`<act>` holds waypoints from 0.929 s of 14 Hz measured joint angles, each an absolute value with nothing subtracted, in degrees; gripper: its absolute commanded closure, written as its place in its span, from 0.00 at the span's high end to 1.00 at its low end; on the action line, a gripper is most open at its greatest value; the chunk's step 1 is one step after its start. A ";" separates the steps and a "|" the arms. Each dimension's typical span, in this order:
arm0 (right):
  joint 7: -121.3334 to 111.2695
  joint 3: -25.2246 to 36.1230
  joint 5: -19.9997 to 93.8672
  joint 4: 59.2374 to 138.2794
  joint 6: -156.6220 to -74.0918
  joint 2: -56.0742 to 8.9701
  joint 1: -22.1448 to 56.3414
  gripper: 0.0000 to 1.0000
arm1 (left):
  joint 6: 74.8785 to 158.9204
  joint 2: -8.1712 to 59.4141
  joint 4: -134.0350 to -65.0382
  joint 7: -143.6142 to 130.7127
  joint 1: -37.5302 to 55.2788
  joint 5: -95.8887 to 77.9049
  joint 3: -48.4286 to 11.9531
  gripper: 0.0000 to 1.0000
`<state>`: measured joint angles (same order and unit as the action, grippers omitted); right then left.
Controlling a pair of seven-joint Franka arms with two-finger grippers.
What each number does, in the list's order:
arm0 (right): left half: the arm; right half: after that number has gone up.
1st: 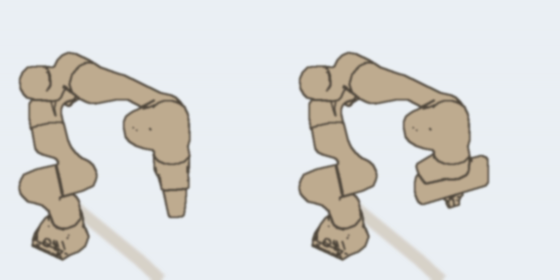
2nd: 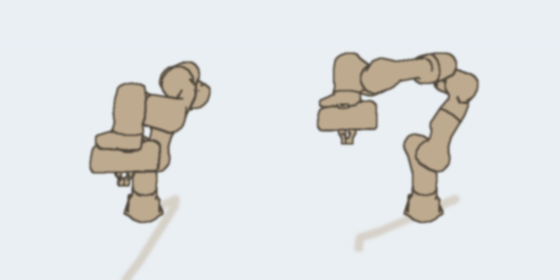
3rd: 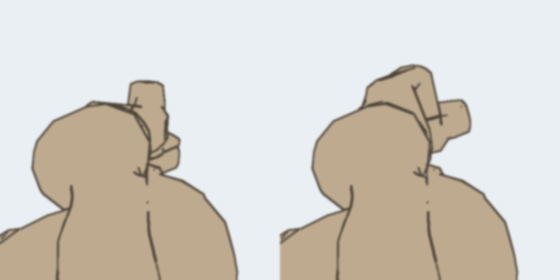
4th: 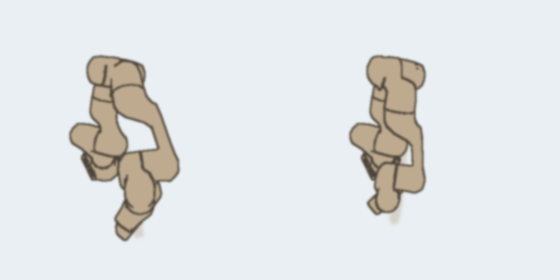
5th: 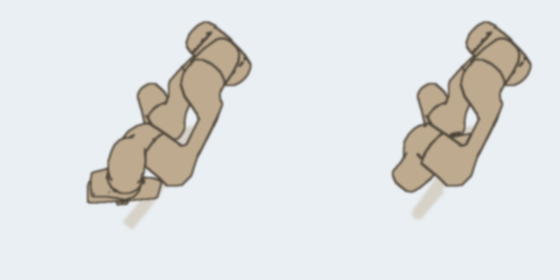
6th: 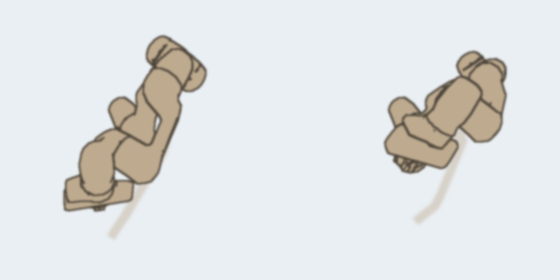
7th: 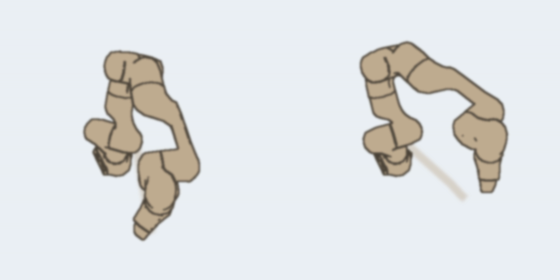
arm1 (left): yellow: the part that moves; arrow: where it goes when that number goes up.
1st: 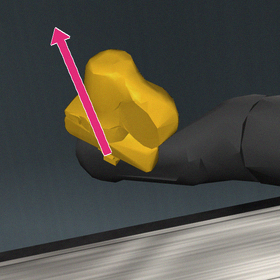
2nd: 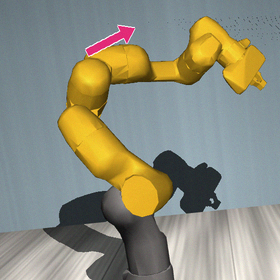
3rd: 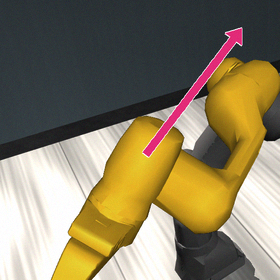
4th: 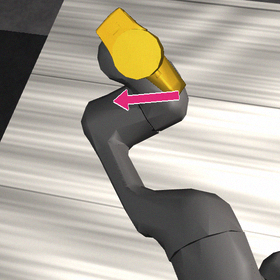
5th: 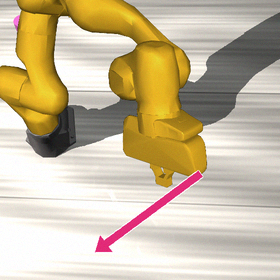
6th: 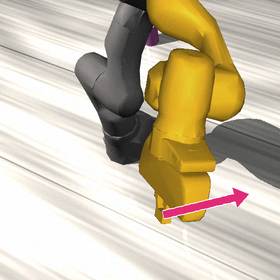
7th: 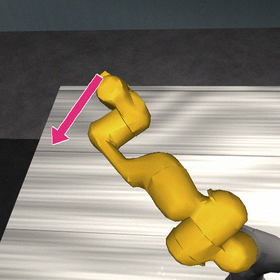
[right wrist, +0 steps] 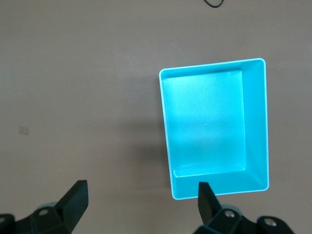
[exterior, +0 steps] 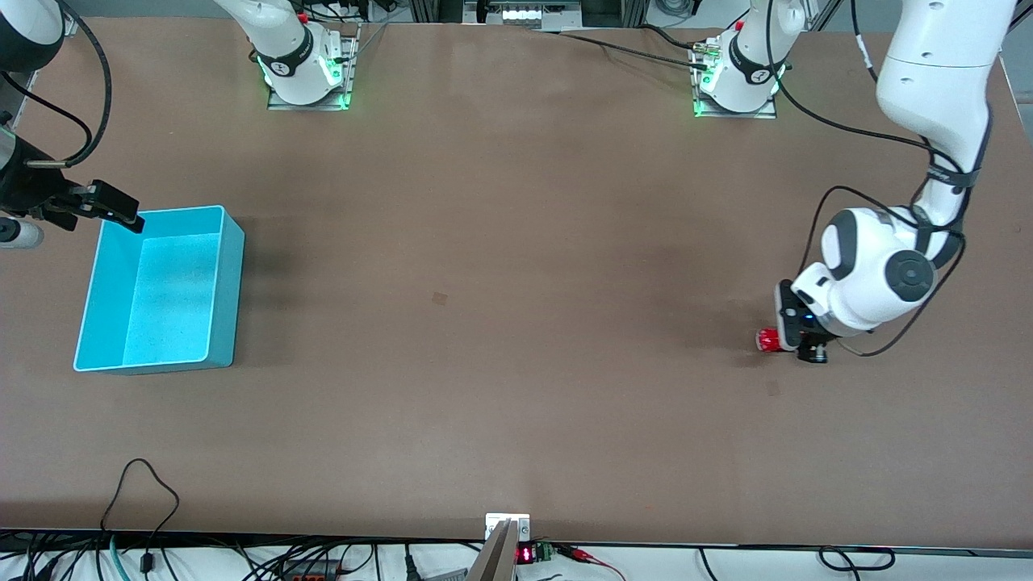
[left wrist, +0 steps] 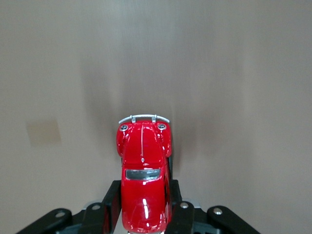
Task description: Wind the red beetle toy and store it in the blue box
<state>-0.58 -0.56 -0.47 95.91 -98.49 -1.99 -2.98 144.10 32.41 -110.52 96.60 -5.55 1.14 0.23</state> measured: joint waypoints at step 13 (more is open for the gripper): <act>-1.00 -0.05 -0.46 95.90 -99.11 -1.97 -3.03 1.00 | 141.62 34.22 -107.25 108.48 -16.32 1.09 -0.30 1.00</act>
<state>-1.00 -0.05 -0.46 95.90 -99.11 -1.97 -3.03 141.62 34.22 -107.25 108.48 -16.32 1.09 -0.30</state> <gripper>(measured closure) 0.000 0.233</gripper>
